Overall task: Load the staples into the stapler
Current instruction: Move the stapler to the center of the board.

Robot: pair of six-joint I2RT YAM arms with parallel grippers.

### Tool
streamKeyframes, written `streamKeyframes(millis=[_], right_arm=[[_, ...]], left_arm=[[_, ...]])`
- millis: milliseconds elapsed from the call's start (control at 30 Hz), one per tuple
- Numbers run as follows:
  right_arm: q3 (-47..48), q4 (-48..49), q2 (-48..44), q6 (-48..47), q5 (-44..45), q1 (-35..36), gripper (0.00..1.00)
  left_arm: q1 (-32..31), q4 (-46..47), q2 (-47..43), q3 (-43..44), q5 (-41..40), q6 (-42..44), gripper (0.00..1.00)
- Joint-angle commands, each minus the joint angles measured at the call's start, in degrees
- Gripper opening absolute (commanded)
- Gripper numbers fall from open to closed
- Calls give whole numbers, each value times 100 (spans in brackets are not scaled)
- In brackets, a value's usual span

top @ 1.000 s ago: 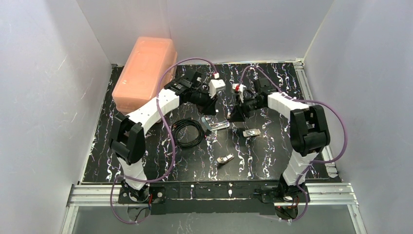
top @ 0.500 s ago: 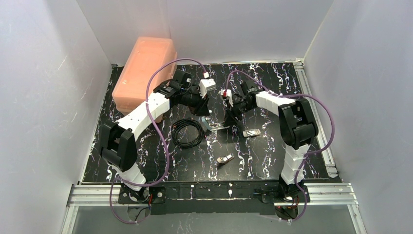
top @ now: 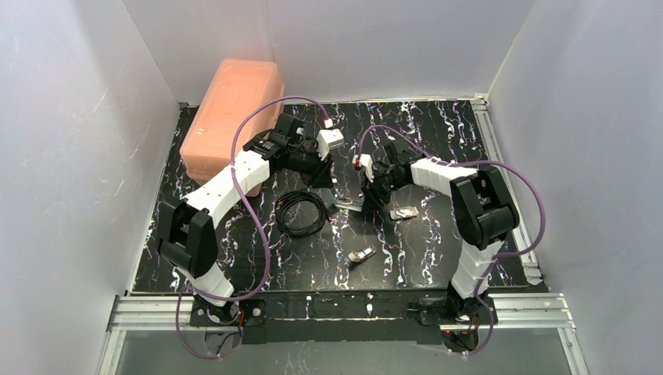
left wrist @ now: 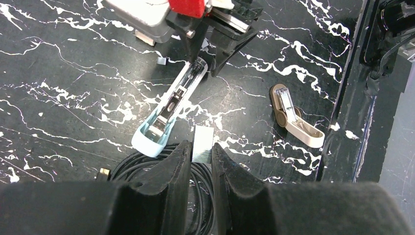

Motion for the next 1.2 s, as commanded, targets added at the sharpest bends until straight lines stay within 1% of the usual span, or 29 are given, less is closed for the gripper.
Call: streamKeyframes(millis=[0, 133, 167, 300, 533, 600, 733, 800, 867, 1033, 1167], right_arm=[[-456, 871, -605, 710, 812, 119, 45], [-783, 1169, -888, 969, 1024, 208, 35], [-854, 1240, -953, 1013, 1068, 239, 35], [-1084, 1541, -1156, 1084, 1328, 387, 39], [-1106, 1781, -1123, 1181, 1626, 521, 40], [-1113, 1823, -1103, 1203, 1683, 549, 36], [-1208, 1862, -1163, 1299, 1771, 597, 20], [-1354, 1879, -1268, 1330, 1845, 641, 14], [-1498, 1874, -1425, 1389, 1931, 684, 12], [-1874, 1737, -1974, 1486, 2184, 794, 11], [-2070, 1439, -2320, 1625, 2343, 819, 11]], left_arm=[[21, -137, -358, -119, 180, 118, 20], [23, -146, -371, -135, 198, 131, 20], [23, -150, -374, -132, 198, 144, 20], [23, -172, -363, -102, 226, 171, 20], [23, -227, -405, -86, 317, 182, 20], [23, -243, -424, -120, 324, 226, 20], [22, -346, -415, -149, 339, 368, 20], [23, -388, -424, -149, 340, 412, 20], [23, -426, -439, -134, 346, 448, 19], [23, -609, -412, -21, 431, 619, 19], [23, -762, -379, 49, 721, 750, 20]])
